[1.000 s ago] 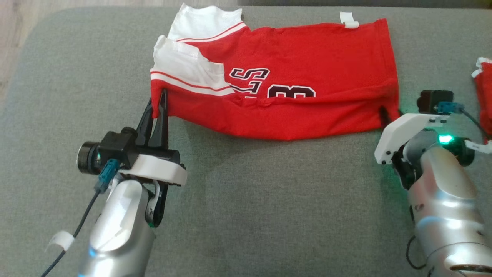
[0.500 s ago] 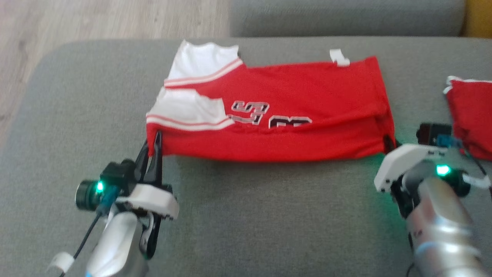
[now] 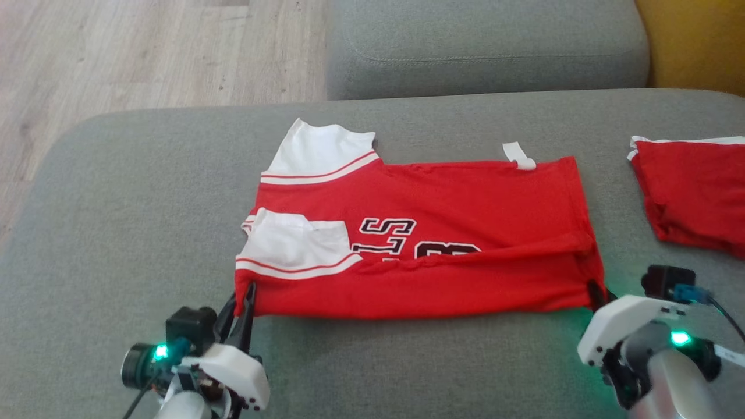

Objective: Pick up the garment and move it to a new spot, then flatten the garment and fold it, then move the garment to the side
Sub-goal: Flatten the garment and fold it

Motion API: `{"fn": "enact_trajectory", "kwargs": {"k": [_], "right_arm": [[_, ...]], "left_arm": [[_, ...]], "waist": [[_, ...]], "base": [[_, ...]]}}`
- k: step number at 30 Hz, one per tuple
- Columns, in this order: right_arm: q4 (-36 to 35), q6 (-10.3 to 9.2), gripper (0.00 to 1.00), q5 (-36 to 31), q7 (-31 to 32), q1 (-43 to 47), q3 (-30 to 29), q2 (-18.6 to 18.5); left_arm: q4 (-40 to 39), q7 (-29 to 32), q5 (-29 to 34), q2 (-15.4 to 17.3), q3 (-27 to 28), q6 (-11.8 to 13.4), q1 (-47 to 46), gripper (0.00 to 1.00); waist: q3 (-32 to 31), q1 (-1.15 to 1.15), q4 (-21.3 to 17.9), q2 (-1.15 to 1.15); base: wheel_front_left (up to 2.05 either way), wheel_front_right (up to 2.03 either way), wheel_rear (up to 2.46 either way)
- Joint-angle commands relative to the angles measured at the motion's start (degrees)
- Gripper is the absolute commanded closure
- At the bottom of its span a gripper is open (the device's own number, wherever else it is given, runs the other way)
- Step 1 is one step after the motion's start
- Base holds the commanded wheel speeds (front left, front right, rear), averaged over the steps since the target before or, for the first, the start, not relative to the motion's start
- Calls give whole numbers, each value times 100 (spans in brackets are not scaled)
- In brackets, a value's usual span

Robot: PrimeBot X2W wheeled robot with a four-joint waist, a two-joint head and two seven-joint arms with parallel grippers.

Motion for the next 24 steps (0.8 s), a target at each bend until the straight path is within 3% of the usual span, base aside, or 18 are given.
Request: {"fn": "enact_trajectory", "kwargs": {"k": [1, 5, 6, 7, 8, 9, 10, 16, 24], "right_arm": [[-502, 19, 100, 115, 95, 18, 120, -16], [-967, 19, 100, 353, 246, 270, 362, -16], [-1114, 19, 67, 423, 223, 330, 415, -16], [-1244, 19, 0, 446, 165, 384, 430, -16], [-1341, 19, 0, 433, 110, 431, 421, -16], [-1443, 19, 0, 393, 22, 467, 408, -16], [-1548, 19, 0, 370, -92, 489, 411, -16], [-2053, 19, 0, 341, -974, 539, 464, -16], [-2306, 19, 0, 609, -1815, 462, 725, -16]], "left_arm": [[-344, 45, -40, 150, 146, -3, -98, 100], [-526, 131, -55, 155, 119, 39, 8, 100], [-582, 145, -72, 144, 118, 52, 23, 100], [-642, 145, -94, 124, 127, 71, 28, 100], [-708, 123, -104, 105, 135, 97, 24, 95], [-779, 81, -111, 84, 152, 135, 15, 55], [-843, 40, -121, 61, 173, 177, 5, 0], [-1256, -602, -207, -54, 398, 357, -125, 0], [-1633, -1026, -276, -122, 561, 106, -381, 0]], "waist": [[3, 1, -22, 0], [36, 1, -49, 0], [51, 1, -58, 0], [65, 1, -62, 0], [79, 1, -61, 0], [96, 1, -56, 0], [117, 1, -52, 0], [248, 1, -55, 0], [530, 1, -173, 0]], "base": [[0, 0, 0], [0, 0, 0], [0, 0, 0], [0, 0, 0], [0, 0, 0], [0, 0, 0], [0, 0, 0], [0, 0, 0], [0, 0, 0]]}}
